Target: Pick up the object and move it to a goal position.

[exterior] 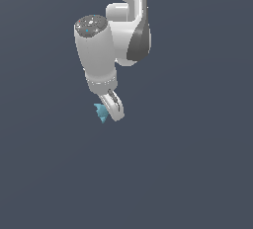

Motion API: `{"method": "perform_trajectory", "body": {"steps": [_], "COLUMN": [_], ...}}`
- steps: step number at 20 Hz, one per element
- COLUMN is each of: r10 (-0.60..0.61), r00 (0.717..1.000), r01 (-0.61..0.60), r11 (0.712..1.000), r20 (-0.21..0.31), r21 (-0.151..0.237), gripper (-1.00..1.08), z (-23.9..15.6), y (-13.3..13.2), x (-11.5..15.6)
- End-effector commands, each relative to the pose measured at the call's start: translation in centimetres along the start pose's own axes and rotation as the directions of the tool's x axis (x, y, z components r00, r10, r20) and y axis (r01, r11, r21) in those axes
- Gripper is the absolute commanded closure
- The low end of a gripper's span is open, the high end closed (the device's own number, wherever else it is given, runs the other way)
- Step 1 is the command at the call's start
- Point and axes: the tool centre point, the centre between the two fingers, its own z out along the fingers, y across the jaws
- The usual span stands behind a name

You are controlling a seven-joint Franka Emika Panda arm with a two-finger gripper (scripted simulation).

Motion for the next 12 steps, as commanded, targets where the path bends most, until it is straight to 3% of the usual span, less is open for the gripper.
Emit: {"method": "perform_trajectory", "body": {"steps": [1, 12], "r10": [0.0, 0.0], "r00": [1.0, 1.0], "r01": [0.0, 0.0], "r11": [1.0, 1.0], "r20": [0.0, 0.0], "r21": [0.0, 0.0], "gripper": [1.08, 1.08], "z": [-2.0, -11.5], "y": [1.3, 7.5], "x": [-0.5, -2.5]}}
